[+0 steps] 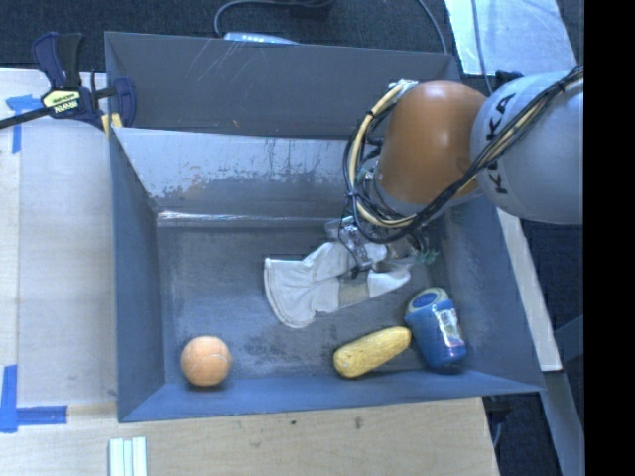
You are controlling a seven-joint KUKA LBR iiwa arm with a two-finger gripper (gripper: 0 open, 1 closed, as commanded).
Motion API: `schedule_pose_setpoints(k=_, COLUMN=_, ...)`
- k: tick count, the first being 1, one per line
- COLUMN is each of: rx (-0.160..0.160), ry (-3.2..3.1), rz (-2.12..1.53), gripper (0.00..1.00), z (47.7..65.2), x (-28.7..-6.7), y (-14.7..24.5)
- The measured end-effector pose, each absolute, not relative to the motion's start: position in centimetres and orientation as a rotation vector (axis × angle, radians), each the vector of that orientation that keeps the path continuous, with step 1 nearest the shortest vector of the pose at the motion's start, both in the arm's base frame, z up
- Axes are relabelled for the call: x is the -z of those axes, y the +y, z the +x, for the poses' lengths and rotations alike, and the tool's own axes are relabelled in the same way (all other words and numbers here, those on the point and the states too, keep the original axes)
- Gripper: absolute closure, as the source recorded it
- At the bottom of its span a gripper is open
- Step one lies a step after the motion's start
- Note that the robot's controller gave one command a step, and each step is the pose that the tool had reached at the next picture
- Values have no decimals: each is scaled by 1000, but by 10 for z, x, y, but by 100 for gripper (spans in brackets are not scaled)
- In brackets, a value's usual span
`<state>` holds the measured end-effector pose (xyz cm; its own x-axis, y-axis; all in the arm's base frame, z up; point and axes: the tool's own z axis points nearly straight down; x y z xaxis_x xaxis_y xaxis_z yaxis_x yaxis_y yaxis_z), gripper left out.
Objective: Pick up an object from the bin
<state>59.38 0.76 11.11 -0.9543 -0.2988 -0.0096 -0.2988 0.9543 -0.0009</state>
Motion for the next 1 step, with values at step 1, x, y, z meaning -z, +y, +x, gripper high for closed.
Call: schedule_pose_setpoints(k=1, rx=-2, ry=3102, rz=-474, gripper=100, z=592, x=-118, y=8)
